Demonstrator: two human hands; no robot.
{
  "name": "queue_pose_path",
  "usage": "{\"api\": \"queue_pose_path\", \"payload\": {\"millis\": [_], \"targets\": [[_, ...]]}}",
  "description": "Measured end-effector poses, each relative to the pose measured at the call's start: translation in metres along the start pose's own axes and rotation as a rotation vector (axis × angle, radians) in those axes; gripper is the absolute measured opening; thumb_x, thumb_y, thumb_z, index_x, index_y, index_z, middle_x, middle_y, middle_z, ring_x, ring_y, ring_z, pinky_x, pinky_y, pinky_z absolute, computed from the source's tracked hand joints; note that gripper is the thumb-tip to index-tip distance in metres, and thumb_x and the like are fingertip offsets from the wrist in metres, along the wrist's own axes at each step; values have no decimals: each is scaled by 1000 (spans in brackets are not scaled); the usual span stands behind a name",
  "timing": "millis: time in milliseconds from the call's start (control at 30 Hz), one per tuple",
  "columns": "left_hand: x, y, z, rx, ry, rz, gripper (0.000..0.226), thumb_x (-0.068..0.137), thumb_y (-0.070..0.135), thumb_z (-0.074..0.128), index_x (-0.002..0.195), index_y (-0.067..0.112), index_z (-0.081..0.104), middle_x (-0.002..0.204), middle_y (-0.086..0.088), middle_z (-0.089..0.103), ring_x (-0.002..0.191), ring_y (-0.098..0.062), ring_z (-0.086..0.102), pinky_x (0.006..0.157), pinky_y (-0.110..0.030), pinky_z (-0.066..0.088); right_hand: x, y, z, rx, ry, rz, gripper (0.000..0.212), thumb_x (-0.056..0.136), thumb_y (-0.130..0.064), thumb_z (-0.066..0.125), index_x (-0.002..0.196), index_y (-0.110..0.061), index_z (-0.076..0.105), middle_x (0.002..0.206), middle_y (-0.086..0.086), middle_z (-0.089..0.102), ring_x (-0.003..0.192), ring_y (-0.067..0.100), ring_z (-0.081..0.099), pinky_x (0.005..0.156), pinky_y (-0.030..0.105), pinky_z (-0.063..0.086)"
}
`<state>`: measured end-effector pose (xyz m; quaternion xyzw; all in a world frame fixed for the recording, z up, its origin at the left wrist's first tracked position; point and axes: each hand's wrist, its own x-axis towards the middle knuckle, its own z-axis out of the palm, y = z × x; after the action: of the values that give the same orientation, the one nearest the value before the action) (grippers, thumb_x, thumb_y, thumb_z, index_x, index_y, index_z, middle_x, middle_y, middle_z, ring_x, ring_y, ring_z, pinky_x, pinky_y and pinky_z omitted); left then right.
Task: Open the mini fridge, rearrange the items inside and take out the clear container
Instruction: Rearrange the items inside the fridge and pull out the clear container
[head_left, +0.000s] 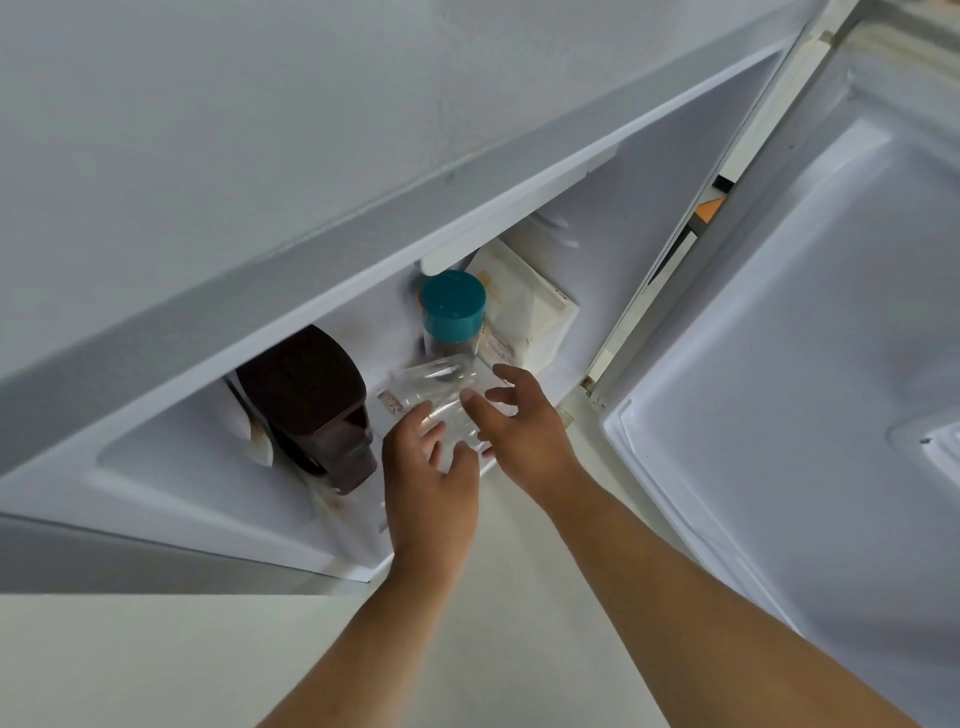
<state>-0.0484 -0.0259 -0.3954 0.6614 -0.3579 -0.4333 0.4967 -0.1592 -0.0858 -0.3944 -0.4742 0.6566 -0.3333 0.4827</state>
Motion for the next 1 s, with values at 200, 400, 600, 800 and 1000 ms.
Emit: {"api": "queue_pose_path", "payload": {"millis": [200,400,600,800,1000], "targets": [[12,5,8,-84,-55,-83,38,92,9,68,113,40,59,113,16,70,100,2,69,85,-24,58,2,-6,-4,105,34,-16,58,90,-52,74,138,-39,44,125,-4,61,89,20,74,68,30,63],[21,-3,9,-78,-123,-164,38,88,9,68,113,36,59,118,8,68,110,-17,69,96,-44,58,8,-7,-5,-139,128,-144,54,88,-53,72,129,-48,38,128,-14,60,91,16,68,67,21,51],[24,-18,9,20,20,-219,24,99,30,56,122,35,49,138,3,59,119,-18,60,97,-37,52,5,6,-3,-570,175,-411,66,87,-49,73,141,-41,36,141,-9,57,103,19,67,77,28,52],[39,-27,16,-155,-32,-414,7,102,45,52,103,44,59,114,11,67,103,-16,71,101,-46,56,10,13,2,-700,143,-432,69,90,-51,73,147,-37,36,148,-6,54,115,25,65,89,39,57],[49,-24,30,-222,-43,-420,15,102,38,53,94,41,66,103,17,70,106,-21,70,104,-49,54,18,9,0,-762,141,-437,67,92,-51,70,148,-34,37,149,-3,53,112,27,67,86,40,58]]}}
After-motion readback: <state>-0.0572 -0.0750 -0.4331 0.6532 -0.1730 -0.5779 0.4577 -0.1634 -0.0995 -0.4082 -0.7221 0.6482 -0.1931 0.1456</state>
